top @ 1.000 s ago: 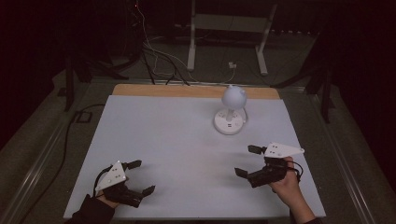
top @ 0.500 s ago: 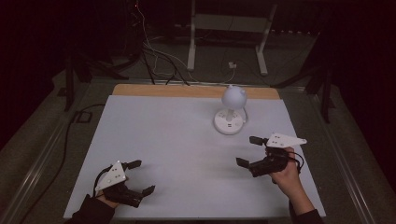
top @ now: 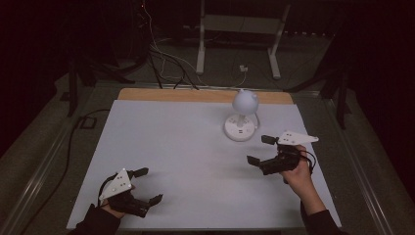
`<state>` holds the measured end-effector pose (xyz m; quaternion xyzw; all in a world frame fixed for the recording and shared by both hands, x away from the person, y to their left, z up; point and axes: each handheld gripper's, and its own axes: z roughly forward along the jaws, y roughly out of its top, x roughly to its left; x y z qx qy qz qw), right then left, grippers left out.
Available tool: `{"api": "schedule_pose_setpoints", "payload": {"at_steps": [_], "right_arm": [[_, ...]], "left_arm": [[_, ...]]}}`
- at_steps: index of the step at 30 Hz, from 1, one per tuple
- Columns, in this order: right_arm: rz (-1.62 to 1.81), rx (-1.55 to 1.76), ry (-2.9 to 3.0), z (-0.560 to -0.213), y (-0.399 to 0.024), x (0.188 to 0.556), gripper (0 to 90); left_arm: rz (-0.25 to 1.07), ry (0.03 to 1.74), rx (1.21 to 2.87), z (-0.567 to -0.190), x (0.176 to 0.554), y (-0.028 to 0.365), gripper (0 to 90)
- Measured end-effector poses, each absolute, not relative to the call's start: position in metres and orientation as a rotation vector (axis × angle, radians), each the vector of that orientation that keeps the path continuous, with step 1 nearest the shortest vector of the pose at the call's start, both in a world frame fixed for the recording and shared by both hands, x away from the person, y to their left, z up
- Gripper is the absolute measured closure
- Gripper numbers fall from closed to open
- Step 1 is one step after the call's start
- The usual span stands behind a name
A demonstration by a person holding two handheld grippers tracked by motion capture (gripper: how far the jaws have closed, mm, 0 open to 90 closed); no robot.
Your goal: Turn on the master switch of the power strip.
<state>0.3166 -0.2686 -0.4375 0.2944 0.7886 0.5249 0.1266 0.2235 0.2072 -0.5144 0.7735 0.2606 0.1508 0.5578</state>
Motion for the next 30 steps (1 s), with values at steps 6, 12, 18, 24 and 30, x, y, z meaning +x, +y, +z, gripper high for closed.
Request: {"api": "schedule_pose_setpoints", "payload": {"at_steps": [6,12,18,24,30], "right_arm": [[1.527,0.89,2.292,-0.442,-0.27,0.329,0.0],[1.481,0.902,2.305,-0.446,-0.27,0.341,0.0],[1.436,0.903,2.293,-0.448,-0.271,0.352,0.0],[1.428,0.944,2.281,-0.449,-0.271,0.366,0.0],[1.435,0.887,2.16,-0.449,-0.272,0.376,0.0]], "left_arm": [[0.355,0.614,1.827,-0.515,0.224,0.207,0.2],[0.354,0.613,1.825,-0.514,0.223,0.206,0.2],[0.352,0.613,1.824,-0.514,0.223,0.206,0.2],[0.354,0.609,1.826,-0.514,0.223,0.206,0.2],[0.356,0.606,1.831,-0.514,0.223,0.205,0.2]]}}
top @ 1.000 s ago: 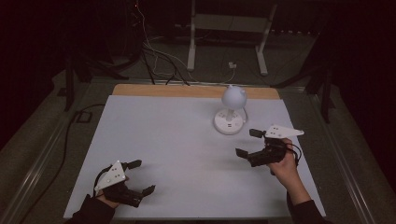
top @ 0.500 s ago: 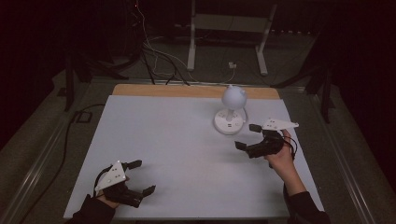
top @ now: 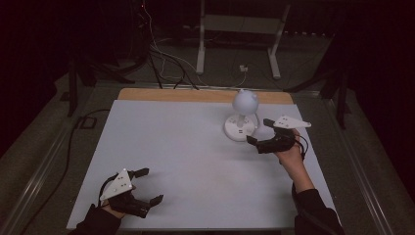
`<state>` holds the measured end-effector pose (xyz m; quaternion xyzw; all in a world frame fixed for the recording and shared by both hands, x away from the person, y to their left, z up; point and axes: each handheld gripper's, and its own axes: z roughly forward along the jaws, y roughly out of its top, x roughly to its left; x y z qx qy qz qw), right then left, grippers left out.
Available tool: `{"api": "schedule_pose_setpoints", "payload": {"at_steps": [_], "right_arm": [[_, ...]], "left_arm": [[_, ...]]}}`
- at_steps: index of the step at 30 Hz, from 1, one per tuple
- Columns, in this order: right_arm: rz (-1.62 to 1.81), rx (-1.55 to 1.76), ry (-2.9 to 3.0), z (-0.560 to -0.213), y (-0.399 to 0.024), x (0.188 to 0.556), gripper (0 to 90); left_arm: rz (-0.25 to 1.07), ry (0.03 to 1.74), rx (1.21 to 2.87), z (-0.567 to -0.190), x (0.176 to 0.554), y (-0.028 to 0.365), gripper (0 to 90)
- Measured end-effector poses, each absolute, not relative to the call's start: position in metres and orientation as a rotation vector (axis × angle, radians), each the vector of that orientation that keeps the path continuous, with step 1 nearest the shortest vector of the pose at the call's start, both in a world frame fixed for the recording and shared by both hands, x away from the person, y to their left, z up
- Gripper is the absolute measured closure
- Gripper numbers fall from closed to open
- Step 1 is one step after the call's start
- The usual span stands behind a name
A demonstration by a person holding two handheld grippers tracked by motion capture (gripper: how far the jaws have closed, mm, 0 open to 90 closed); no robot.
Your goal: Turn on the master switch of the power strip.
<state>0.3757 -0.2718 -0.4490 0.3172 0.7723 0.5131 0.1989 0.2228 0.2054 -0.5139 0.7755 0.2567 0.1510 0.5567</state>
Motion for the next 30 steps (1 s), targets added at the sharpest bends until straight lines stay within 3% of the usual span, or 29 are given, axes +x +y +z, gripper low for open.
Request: {"api": "schedule_pose_setpoints", "payload": {"at_steps": [18,20,24,30], "right_arm": [[1.283,0.888,2.247,-0.471,-0.271,0.415,0.1],[1.271,0.9,2.246,-0.475,-0.27,0.417,5.1],[1.248,0.931,2.257,-0.483,-0.267,0.422,5.0],[1.242,0.955,2.262,-0.49,-0.267,0.427,18.8]], "left_arm": [[0.356,0.603,1.835,-0.514,0.223,0.204,0.2],[0.357,0.602,1.836,-0.514,0.223,0.204,0.2],[0.358,0.602,1.832,-0.514,0.223,0.204,0.1],[0.356,0.604,1.83,-0.514,0.223,0.205,0.2]]}}
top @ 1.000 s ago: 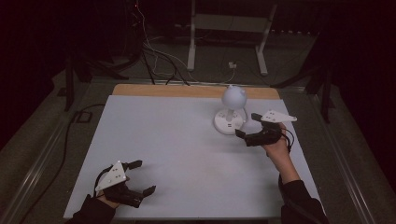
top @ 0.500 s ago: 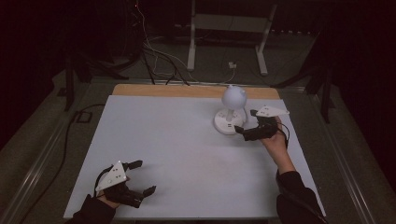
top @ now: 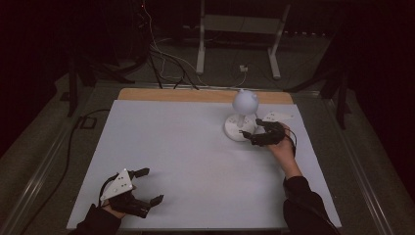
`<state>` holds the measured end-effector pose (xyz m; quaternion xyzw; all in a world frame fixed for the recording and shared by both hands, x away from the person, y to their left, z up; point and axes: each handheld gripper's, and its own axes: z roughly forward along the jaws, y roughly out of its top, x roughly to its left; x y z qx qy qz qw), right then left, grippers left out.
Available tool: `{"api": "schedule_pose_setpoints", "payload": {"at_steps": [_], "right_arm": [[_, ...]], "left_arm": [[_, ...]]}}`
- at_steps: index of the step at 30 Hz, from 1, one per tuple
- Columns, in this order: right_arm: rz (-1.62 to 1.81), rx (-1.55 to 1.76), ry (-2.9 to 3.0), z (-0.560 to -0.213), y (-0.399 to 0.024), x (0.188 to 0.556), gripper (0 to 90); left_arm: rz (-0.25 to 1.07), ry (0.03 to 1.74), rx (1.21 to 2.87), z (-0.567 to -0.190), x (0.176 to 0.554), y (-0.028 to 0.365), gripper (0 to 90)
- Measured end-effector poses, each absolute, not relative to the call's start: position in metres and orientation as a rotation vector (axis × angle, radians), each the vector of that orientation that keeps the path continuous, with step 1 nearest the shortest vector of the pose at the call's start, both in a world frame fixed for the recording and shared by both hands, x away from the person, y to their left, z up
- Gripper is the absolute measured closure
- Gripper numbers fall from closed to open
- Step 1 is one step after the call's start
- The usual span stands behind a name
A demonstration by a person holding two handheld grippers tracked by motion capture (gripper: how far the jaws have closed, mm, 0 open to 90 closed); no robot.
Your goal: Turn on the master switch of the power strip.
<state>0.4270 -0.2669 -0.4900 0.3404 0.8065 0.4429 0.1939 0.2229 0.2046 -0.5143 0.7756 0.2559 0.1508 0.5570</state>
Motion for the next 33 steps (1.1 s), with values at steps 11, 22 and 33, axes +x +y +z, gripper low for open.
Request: {"api": "schedule_pose_setpoints", "payload": {"at_steps": [11,22,33], "right_arm": [[1.153,1.011,2.214,-0.495,-0.266,0.433,52.4],[1.154,1.023,2.245,-0.495,-0.263,0.436,75.3],[1.073,1.025,2.268,-0.498,-0.261,0.439,90.0]], "left_arm": [[0.355,0.603,1.833,-0.515,0.223,0.204,0.2],[0.361,0.598,1.838,-0.514,0.223,0.203,0.2],[0.36,0.598,1.839,-0.514,0.223,0.203,0.2]]}}
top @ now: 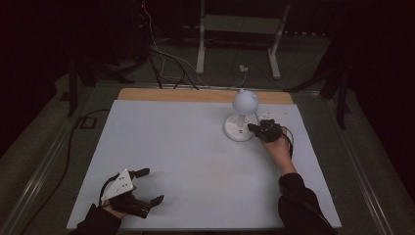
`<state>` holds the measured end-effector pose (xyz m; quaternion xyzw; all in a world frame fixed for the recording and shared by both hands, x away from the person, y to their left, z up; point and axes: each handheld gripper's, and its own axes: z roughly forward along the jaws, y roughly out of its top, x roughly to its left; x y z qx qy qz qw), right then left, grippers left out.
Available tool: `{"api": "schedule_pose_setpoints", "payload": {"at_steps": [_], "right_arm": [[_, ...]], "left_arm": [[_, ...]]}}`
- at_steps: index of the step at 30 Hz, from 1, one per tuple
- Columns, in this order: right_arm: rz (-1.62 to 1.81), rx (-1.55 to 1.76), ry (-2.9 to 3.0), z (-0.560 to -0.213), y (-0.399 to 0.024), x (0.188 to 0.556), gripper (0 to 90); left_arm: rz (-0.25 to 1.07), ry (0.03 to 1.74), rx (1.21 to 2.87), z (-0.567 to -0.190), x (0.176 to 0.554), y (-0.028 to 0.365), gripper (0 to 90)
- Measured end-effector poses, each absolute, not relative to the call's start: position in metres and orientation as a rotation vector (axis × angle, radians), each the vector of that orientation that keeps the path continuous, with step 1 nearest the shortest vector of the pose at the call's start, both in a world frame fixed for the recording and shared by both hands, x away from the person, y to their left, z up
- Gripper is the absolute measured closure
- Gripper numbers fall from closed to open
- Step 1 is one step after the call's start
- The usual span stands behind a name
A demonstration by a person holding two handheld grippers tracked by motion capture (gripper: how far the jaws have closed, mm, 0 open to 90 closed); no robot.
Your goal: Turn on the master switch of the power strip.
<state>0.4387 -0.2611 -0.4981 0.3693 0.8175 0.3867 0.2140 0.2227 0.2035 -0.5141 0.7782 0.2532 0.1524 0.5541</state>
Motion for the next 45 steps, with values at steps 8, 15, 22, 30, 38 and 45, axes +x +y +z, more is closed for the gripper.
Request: {"api": "schedule_pose_setpoints", "payload": {"at_steps": [8,15,22,30,38,45], "right_arm": [[1.045,1.038,2.27,-0.504,-0.26,0.44,90.0],[1.04,1.046,2.256,-0.506,-0.259,0.441,90.0],[1.006,1.032,2.249,-0.507,-0.255,0.439,90.0],[0.96,1.027,2.241,-0.507,-0.251,0.437,90.0],[0.895,1.014,2.27,-0.504,-0.246,0.439,90.0],[0.856,1.025,2.265,-0.504,-0.242,0.438,90.0]], "left_arm": [[0.359,0.6,1.839,-0.514,0.223,0.203,0.2],[0.36,0.6,1.838,-0.514,0.223,0.204,0.2],[0.36,0.599,1.839,-0.515,0.223,0.203,0.2],[0.36,0.596,1.838,-0.514,0.222,0.203,0.2],[0.355,0.598,1.84,-0.515,0.223,0.203,0.2],[0.354,0.595,1.837,-0.515,0.223,0.203,0.2]]}}
